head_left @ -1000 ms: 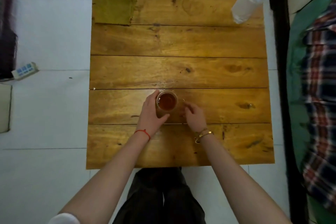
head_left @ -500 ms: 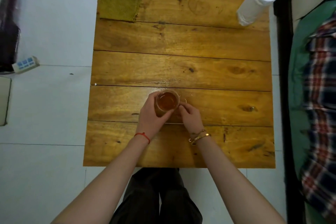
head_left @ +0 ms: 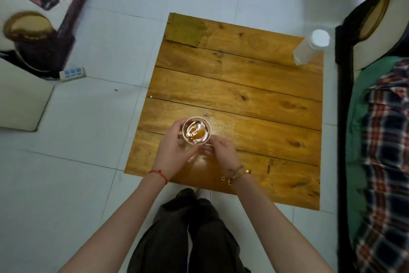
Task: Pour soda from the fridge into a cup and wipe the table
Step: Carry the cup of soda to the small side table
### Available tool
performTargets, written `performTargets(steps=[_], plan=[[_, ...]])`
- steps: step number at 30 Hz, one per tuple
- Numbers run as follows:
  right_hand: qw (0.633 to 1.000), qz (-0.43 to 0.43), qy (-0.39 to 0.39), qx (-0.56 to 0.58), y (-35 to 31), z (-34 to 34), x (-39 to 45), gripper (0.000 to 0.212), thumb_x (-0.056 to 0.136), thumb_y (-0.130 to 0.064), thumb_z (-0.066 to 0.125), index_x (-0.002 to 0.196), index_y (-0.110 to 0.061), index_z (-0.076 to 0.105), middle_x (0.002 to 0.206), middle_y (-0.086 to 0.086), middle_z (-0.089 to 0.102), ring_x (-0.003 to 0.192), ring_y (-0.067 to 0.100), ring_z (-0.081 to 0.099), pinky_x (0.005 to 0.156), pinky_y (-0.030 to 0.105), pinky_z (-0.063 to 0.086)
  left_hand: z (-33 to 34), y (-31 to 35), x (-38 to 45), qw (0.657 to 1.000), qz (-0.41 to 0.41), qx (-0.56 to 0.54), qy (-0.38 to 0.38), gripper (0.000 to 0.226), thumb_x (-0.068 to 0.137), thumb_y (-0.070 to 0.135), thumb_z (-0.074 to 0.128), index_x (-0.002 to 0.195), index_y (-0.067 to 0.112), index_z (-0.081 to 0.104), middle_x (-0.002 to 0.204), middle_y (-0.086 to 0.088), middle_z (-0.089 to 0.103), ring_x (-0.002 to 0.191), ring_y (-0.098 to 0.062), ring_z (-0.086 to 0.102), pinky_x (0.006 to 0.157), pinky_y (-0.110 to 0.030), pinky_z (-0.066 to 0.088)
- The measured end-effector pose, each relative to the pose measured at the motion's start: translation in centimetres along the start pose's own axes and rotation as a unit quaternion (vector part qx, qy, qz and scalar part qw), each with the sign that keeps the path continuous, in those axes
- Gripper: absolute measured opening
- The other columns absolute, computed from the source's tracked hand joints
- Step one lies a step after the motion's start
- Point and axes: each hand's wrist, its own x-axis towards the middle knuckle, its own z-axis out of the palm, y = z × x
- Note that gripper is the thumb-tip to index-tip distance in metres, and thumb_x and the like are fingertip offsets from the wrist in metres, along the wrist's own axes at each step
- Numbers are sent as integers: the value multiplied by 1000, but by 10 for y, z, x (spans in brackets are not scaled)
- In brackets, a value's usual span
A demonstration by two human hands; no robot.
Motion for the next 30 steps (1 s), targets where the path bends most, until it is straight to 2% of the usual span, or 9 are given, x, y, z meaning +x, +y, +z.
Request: performTargets(steps=[2, 4, 8, 11, 16, 20, 22, 26, 30], plan=[[1000, 2, -8, 7, -4, 9, -20, 27, 100, -14, 47, 112, 1, 66, 101, 15, 71, 83, 15, 66, 70, 19, 56, -16, 8, -20, 1000, 6, -5, 12, 64, 72, 31, 85, 127, 28, 53, 119, 21, 59, 109, 7, 55, 86, -9, 46], [1000, 0, -19, 0, -9, 18, -42, 28, 100, -13, 46, 113, 3, 65, 93, 8, 70, 78, 11, 64, 64, 14, 53, -31, 15, -41, 999, 6, -11, 31, 65, 71, 35, 84, 128, 29, 53, 120, 21, 60, 110, 5, 56, 90, -16, 49], [997, -13, -67, -18, -24, 36, -91, 30, 101, -13, 42, 113, 2, 65, 82, 0, 69, 73, 10, 61, 65, 18, 50, -64, 30, -85, 998, 2, -13, 58, 67, 72, 35, 84, 129, 29, 51, 122, 21, 60, 111, 4, 56, 93, -22, 52], [993, -15, -107, -42, -31, 56, -120, 29, 101, -12, 41, 111, -2, 67, 85, 2, 70, 74, 11, 62, 69, 20, 52, -92, 35, -118, 996, -20, -23, 87, 69, 71, 40, 83, 130, 33, 50, 125, 17, 60, 113, -3, 57, 93, -26, 52], [983, -4, -168, -75, -41, 104, -161, 28, 100, -17, 46, 107, -3, 69, 87, 5, 68, 81, 18, 59, 71, 25, 49, -143, 32, -167, 985, -56, -44, 156, 65, 68, 37, 86, 124, 34, 51, 116, 24, 60, 108, 4, 58, 87, -14, 49], [964, -6, -228, -137, -44, 154, -181, 30, 101, -22, 45, 91, -9, 70, 85, 9, 67, 76, 18, 60, 72, 24, 50, -184, 19, -199, 973, -83, -68, 206, 65, 69, 34, 87, 123, 33, 52, 116, 24, 59, 107, 9, 55, 85, -3, 44], [956, -4, -245, -159, -46, 184, -190, 29, 101, -23, 45, 86, -14, 68, 85, 8, 67, 70, 12, 61, 70, 21, 51, -206, 10, -213, 965, -90, -77, 233, 63, 69, 35, 87, 122, 32, 53, 116, 24, 61, 107, 8, 57, 89, -7, 45], [944, 3, -280, -176, -50, 254, -204, 26, 101, -19, 45, 93, -12, 68, 91, 8, 67, 70, 8, 64, 63, 16, 52, -260, -15, -236, 947, -106, -95, 287, 64, 66, 41, 86, 121, 34, 54, 116, 25, 61, 109, 5, 58, 92, -10, 46], [938, 20, -306, -163, -49, 335, -217, 25, 99, -12, 44, 95, -7, 68, 93, 8, 67, 82, 15, 65, 81, 24, 53, -323, -48, -255, 935, -118, -82, 325, 65, 68, 42, 86, 123, 35, 52, 118, 26, 60, 112, 2, 58, 93, -14, 48]])
